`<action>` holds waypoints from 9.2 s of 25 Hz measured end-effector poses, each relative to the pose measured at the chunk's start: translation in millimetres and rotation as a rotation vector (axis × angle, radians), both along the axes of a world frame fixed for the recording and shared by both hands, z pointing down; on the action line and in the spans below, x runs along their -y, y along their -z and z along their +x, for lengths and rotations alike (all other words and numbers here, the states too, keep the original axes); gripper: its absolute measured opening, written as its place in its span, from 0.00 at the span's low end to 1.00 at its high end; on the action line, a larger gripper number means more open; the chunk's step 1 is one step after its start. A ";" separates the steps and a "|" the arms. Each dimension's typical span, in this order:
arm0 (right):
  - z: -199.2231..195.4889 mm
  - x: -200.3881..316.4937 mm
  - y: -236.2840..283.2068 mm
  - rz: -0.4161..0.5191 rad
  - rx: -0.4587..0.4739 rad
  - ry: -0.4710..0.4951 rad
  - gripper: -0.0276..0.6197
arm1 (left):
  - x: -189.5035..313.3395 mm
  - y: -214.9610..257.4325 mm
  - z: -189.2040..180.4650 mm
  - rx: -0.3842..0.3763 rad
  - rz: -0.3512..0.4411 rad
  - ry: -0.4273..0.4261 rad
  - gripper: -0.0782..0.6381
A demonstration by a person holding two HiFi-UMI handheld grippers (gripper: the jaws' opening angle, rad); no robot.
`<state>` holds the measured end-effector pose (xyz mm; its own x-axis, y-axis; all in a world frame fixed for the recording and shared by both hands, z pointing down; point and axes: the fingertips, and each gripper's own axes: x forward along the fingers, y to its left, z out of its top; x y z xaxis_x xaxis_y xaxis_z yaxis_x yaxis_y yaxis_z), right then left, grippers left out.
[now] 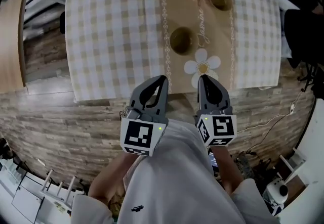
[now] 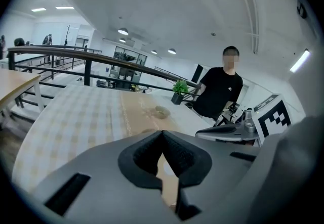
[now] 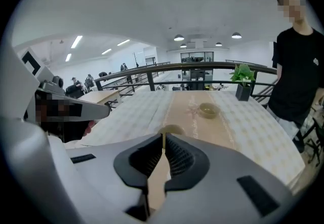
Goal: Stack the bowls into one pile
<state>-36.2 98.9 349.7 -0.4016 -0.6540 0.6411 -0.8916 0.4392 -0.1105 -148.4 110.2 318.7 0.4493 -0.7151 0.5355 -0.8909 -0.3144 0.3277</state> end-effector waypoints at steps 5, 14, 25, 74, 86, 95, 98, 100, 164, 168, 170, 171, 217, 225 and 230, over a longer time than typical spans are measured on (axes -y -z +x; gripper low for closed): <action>0.8 2.8 -11.4 -0.025 0.042 -0.049 0.11 | 5.5 -16.0 10.3 0.052 -0.040 -0.065 0.13; 13.8 37.7 -34.8 -0.028 0.060 -0.120 0.11 | 31.7 -30.8 20.7 0.056 -0.060 -0.054 0.13; 14.8 71.1 -71.5 -0.055 0.054 -0.133 0.11 | 56.8 -67.5 26.7 0.028 -0.095 -0.020 0.13; 1.7 117.3 -153.3 -0.233 0.136 -0.104 0.10 | 93.3 -138.5 33.0 0.063 -0.220 -0.020 0.13; 8.6 127.5 -123.2 -0.208 0.187 -0.157 0.10 | 101.2 -112.2 29.3 0.072 -0.176 -0.049 0.13; 21.3 127.0 -95.1 -0.170 0.191 -0.174 0.10 | 105.9 -85.7 40.3 0.060 -0.128 -0.061 0.13; 27.6 136.0 -84.3 -0.158 0.188 -0.179 0.10 | 115.9 -76.2 46.6 0.057 -0.114 -0.078 0.13; 33.3 138.0 -76.9 -0.150 0.186 -0.183 0.10 | 118.7 -68.8 51.1 0.055 -0.103 -0.083 0.13; 151.7 346.0 -105.4 -0.068 0.242 -0.236 0.11 | 290.1 -99.1 177.1 0.097 -0.123 0.011 0.13; 154.4 352.5 -115.1 -0.074 0.236 -0.245 0.11 | 291.1 -109.3 177.1 0.099 -0.143 0.019 0.13; 154.1 353.6 -120.1 -0.083 0.241 -0.246 0.11 | 290.8 -113.1 178.4 0.096 -0.151 0.020 0.13; 154.0 353.4 -123.0 -0.089 0.244 -0.248 0.11 | 290.6 -115.0 178.8 0.095 -0.155 0.019 0.13; 102.3 208.0 24.3 0.068 0.169 -0.301 0.11 | 196.7 7.8 120.8 0.020 0.013 -0.097 0.13; 78.2 141.9 63.1 0.119 0.153 -0.297 0.11 | 136.0 41.1 98.5 0.000 0.063 -0.114 0.13; 72.7 113.6 90.3 0.149 0.147 -0.281 0.11 | 107.8 66.1 95.1 -0.009 0.092 -0.112 0.13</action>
